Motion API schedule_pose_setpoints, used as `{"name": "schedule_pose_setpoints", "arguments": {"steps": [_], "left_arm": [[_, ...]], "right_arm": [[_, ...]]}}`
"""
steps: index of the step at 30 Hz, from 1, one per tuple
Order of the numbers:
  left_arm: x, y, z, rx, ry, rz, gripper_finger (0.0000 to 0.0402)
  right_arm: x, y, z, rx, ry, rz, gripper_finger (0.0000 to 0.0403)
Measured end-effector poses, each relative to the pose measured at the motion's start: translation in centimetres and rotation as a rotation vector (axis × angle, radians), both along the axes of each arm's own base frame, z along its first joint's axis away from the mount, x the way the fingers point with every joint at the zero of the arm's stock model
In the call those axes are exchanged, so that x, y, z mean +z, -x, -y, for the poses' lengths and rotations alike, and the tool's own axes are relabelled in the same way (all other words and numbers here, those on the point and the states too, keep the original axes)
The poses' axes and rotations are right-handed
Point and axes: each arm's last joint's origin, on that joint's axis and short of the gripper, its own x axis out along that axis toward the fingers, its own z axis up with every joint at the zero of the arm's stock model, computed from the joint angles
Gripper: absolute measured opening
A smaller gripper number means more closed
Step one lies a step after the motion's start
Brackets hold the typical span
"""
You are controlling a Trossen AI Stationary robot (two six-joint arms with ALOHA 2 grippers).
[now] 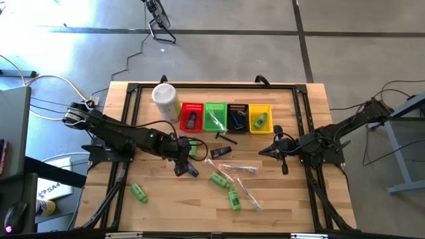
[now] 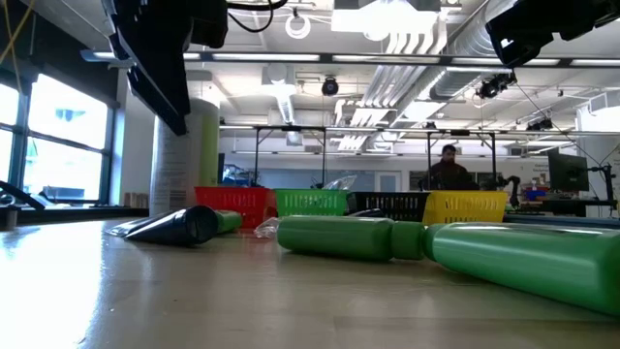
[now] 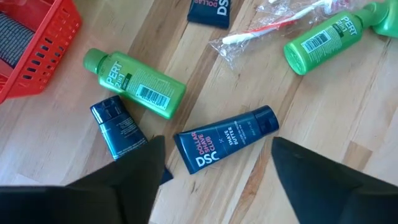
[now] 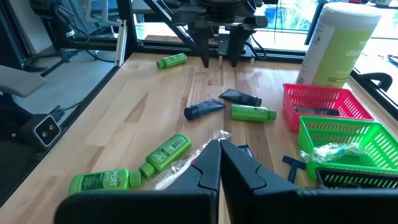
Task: Pick & Place Travel size toiletries
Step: Put the green shampoo into the yellow bin
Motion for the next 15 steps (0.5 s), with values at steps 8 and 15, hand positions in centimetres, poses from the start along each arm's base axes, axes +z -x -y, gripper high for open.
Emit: {"name": "schedule_pose_setpoints", "arguments": {"steps": [8, 15], "left_arm": [[0.00, -0.01, 0.01, 0.042, 0.025, 0.004, 0.0321], [0.07, -0.05, -0.27, 0.434, 0.138, 0.076, 0.0321]], "right_arm": [[0.00, 0.00, 0.00, 0.000, 0.000, 0.000, 0.0002], [0.00, 0.00, 0.00, 0.000, 0.000, 0.000, 0.0002]]}}
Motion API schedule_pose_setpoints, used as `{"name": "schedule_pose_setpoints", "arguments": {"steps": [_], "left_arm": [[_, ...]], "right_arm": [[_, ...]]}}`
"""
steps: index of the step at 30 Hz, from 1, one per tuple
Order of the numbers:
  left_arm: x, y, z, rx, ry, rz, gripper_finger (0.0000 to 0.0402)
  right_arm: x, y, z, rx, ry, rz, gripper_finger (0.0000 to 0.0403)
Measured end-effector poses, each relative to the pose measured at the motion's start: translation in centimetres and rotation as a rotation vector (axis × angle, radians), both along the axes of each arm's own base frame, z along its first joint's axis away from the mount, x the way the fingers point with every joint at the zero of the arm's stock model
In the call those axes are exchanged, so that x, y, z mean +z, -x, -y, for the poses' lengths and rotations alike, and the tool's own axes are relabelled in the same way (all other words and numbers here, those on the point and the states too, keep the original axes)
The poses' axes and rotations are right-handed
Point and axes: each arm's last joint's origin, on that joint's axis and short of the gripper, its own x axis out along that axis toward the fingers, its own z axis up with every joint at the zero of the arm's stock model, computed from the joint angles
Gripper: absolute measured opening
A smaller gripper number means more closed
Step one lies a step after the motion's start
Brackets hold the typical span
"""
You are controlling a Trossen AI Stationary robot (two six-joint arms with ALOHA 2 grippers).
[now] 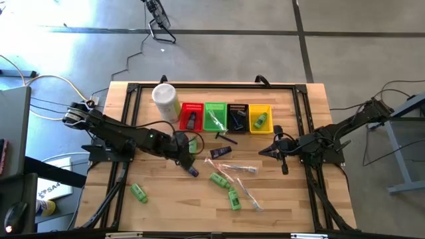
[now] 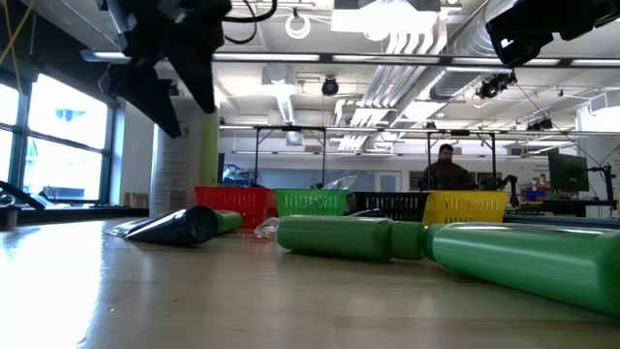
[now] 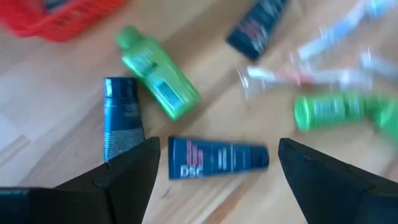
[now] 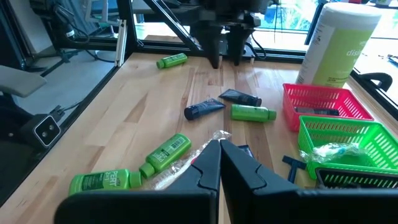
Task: Pick & Place Travel size toiletries
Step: Put the green shampoo into the yellow bin
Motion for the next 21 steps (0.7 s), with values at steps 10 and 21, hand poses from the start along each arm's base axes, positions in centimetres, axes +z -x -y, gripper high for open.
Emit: {"name": "schedule_pose_setpoints", "arguments": {"steps": [10, 21], "left_arm": [[-1.6, -1.3, 0.0, 0.201, -0.024, 0.030, 0.0321], [-4.1, -2.8, 0.3, 0.323, -0.015, 0.011, 0.0321]], "right_arm": [[0.0, 0.0, 0.0, 0.000, 0.000, 0.000, 0.0002], [0.0, 0.0, 0.0, 0.000, 0.001, -0.001, 0.0002]]}}
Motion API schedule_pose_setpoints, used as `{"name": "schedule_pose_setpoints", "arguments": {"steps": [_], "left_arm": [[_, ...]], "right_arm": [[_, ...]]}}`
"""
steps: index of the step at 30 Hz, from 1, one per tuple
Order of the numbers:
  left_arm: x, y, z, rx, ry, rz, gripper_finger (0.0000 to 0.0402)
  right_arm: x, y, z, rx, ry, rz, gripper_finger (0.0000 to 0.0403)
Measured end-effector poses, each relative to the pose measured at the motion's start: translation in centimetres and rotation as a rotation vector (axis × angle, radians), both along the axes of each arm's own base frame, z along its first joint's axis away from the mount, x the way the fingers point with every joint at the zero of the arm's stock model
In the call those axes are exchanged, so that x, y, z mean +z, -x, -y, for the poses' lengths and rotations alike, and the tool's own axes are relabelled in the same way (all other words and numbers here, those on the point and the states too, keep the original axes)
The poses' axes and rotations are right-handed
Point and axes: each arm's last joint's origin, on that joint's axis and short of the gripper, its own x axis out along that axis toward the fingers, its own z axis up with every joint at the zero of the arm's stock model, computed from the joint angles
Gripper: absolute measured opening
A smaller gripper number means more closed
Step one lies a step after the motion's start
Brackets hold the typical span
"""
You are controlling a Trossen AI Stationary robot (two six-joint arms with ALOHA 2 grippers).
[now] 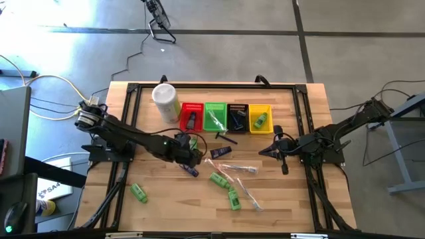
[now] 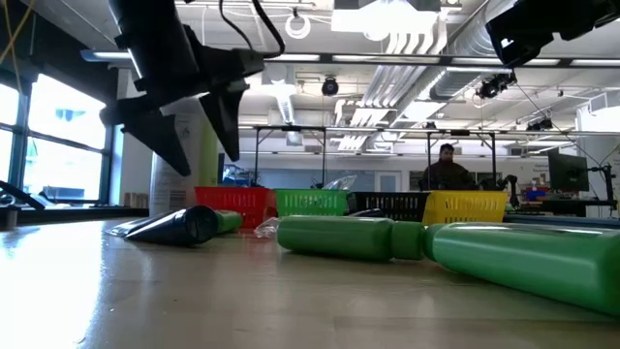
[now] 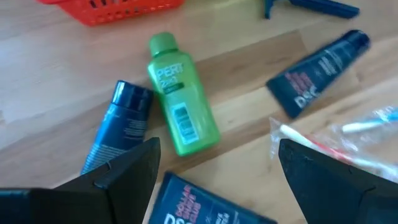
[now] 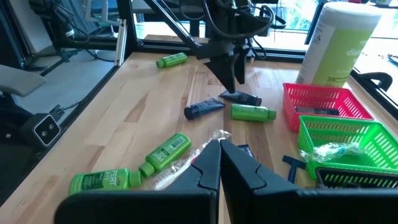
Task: Pick & Place Travel size toiletries
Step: Put the green shampoo into the yellow bin
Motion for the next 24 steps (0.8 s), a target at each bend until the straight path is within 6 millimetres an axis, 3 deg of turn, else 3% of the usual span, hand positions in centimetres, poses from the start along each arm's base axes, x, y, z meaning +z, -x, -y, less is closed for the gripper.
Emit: {"name": "schedule_pose_setpoints", "arguments": {"steps": [24], "left_arm": [[-0.82, -0.81, 0.27, -0.002, 0.024, 0.016, 0.0321]], "right_arm": [[0.01, 0.00, 0.00, 0.000, 0.000, 0.001, 0.0002]]}}
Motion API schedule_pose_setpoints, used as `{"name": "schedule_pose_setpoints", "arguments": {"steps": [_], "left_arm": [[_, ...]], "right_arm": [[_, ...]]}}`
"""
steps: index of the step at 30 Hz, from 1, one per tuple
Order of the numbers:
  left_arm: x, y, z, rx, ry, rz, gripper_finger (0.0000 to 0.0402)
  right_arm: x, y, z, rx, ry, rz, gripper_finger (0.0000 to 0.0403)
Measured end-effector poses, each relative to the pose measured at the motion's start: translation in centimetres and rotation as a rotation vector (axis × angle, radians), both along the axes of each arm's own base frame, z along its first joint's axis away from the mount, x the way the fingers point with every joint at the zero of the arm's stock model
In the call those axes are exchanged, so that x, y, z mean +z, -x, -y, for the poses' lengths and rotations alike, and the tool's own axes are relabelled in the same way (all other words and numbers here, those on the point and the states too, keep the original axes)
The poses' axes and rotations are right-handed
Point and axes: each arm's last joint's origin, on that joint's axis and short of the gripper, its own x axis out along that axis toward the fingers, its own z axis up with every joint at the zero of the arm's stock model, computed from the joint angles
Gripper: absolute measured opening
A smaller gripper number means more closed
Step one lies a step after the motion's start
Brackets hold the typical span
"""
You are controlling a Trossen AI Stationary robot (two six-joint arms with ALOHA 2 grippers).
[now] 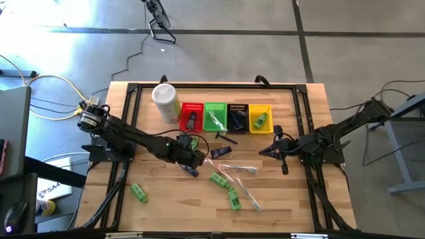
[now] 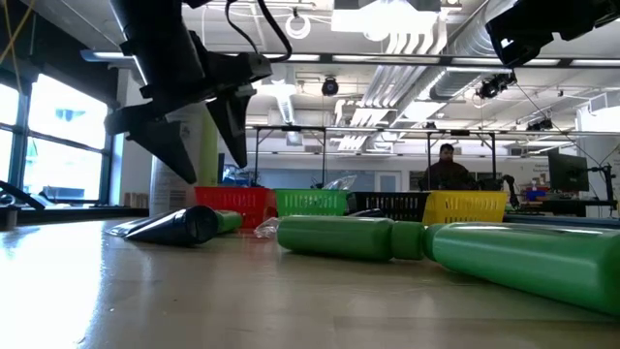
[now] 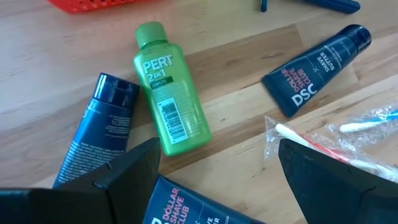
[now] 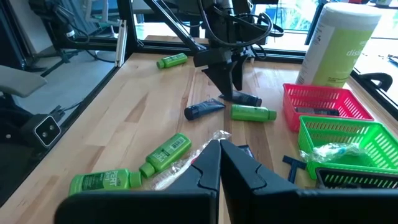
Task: Pick & Place Travel size toiletries
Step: Put the green shampoo into the yellow bin
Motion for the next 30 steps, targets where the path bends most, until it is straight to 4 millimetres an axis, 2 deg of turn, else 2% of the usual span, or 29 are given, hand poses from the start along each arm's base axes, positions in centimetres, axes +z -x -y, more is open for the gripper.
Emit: {"name": "schedule_pose_setpoints", "arguments": {"steps": [10, 20, 30], "left_arm": [[-1.7, -0.4, -0.4, 0.014, 0.017, -0.070, 0.0321], [-1.7, -0.9, -2.7, 0.015, 0.059, -0.098, 0.0321], [-2.0, -1.2, -2.8, 0.003, 0.053, -0.099, 0.0321]], "right_arm": [[0.0, 0.0, 0.0, 0.000, 0.000, 0.000, 0.0002], [0.0, 0.0, 0.0, 0.000, 0.001, -0.002, 0.0002], [-0.1, 0.0, 0.0, 0.000, 0.004, -0.008, 0.0002]]}}
